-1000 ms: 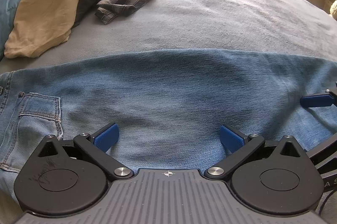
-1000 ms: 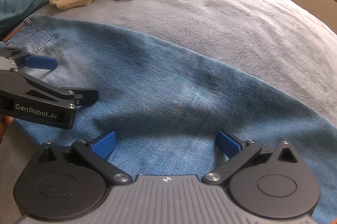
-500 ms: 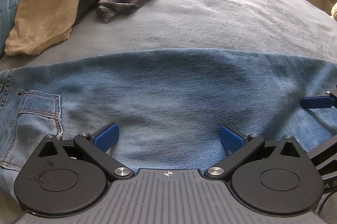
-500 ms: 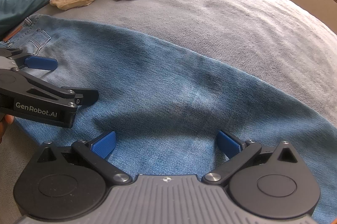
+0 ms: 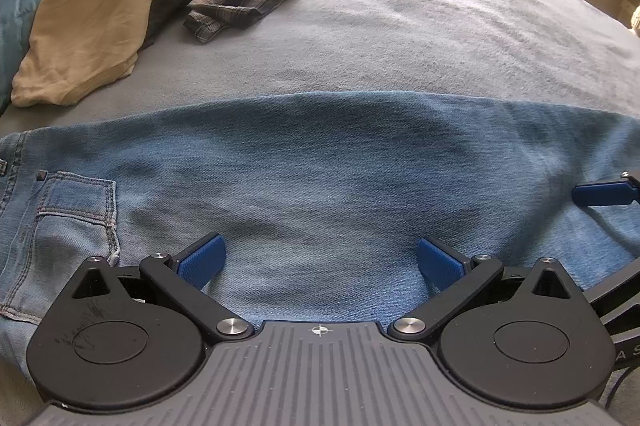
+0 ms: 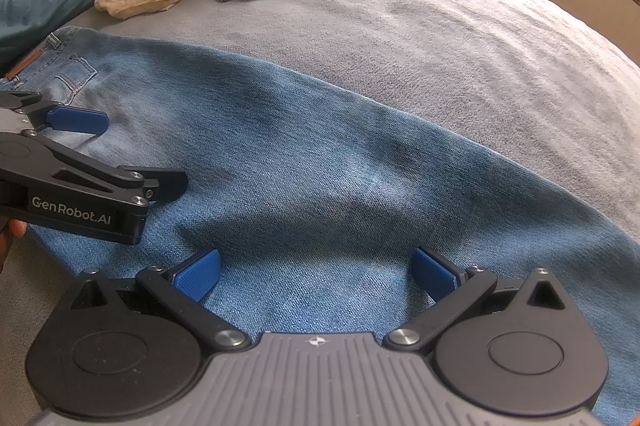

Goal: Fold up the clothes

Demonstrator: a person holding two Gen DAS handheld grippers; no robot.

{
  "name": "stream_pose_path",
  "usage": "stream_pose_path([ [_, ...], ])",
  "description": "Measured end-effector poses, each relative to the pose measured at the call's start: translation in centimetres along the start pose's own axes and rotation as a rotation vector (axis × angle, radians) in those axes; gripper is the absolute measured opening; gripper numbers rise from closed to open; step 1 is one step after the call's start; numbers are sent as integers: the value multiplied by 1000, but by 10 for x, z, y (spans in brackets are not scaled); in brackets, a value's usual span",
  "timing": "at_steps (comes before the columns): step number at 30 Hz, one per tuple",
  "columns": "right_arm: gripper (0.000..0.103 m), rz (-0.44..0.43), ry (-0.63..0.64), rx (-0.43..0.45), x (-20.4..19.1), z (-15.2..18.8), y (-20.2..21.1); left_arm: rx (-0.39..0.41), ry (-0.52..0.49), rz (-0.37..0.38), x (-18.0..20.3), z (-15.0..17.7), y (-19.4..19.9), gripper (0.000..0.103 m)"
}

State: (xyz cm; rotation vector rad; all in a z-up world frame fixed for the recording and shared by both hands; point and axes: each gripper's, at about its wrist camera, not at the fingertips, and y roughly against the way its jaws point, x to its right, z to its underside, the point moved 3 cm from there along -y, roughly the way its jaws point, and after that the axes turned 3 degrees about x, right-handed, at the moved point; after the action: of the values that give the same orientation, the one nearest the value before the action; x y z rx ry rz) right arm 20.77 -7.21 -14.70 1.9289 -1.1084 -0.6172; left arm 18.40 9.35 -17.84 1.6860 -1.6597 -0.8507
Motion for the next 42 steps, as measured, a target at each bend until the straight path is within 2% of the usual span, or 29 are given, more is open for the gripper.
stream_pose_path([
  [32, 103, -4, -13, 4, 0, 2, 4, 3, 2, 1, 0, 1, 1, 103],
  [40, 103, -64, -64, -12, 13, 31, 41, -1, 2, 10, -1, 1, 0, 103],
  [42, 103, -51, -112, 16, 26, 42, 60, -4, 2, 12, -1, 1, 0, 103],
])
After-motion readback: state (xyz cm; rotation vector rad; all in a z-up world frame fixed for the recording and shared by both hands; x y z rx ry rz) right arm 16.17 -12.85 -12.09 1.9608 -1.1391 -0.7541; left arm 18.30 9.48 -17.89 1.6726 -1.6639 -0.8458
